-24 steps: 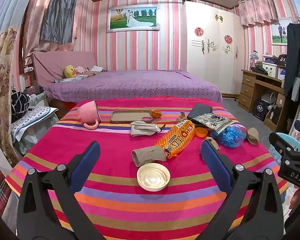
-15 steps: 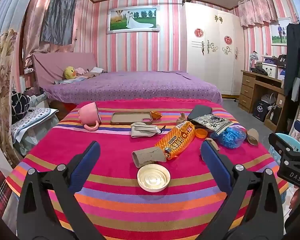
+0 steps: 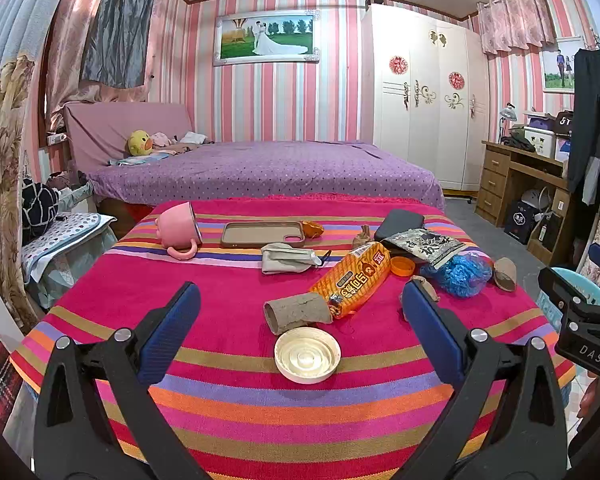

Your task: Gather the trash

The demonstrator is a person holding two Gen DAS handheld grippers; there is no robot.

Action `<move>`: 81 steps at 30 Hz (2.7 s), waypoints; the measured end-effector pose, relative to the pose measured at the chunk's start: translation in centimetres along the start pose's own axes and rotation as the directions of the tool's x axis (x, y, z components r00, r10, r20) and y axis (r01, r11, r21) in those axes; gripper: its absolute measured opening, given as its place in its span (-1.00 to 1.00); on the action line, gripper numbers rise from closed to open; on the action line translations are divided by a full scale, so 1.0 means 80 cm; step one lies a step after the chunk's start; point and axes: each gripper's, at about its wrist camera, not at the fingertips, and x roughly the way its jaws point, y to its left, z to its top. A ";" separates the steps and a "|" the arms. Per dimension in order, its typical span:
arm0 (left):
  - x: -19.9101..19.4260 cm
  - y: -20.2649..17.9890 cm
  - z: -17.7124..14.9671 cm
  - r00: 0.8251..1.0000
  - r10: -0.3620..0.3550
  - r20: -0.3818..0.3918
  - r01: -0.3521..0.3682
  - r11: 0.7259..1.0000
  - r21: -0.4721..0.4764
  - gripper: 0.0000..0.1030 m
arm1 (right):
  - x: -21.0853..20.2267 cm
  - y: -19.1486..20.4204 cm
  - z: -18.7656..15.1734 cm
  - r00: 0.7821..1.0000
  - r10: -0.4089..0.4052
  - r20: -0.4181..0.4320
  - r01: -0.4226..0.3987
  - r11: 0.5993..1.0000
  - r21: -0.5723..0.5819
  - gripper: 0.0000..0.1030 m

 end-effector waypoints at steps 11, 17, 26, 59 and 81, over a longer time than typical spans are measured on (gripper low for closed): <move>0.000 0.000 0.000 1.000 -0.002 0.000 0.002 1.000 -0.001 0.89 | 0.000 0.000 0.000 1.000 0.000 0.001 0.000 1.000 0.000 0.92; 0.000 0.000 0.000 1.000 -0.001 -0.001 0.001 1.000 -0.002 0.89 | 0.000 -0.001 0.000 1.000 -0.001 -0.002 0.001 1.000 0.002 0.92; 0.001 0.002 -0.001 1.000 -0.002 -0.002 0.002 1.000 -0.002 0.89 | 0.002 -0.002 -0.001 1.000 -0.002 -0.003 0.002 1.000 0.004 0.92; 0.012 0.004 -0.009 1.000 0.005 -0.026 -0.005 1.000 -0.005 0.89 | 0.010 -0.010 -0.002 1.000 0.000 -0.020 0.001 0.999 0.032 0.92; 0.022 0.011 -0.014 0.998 0.008 -0.060 -0.009 1.000 -0.003 0.89 | 0.017 -0.017 -0.003 1.000 -0.021 -0.016 0.022 0.998 0.054 0.92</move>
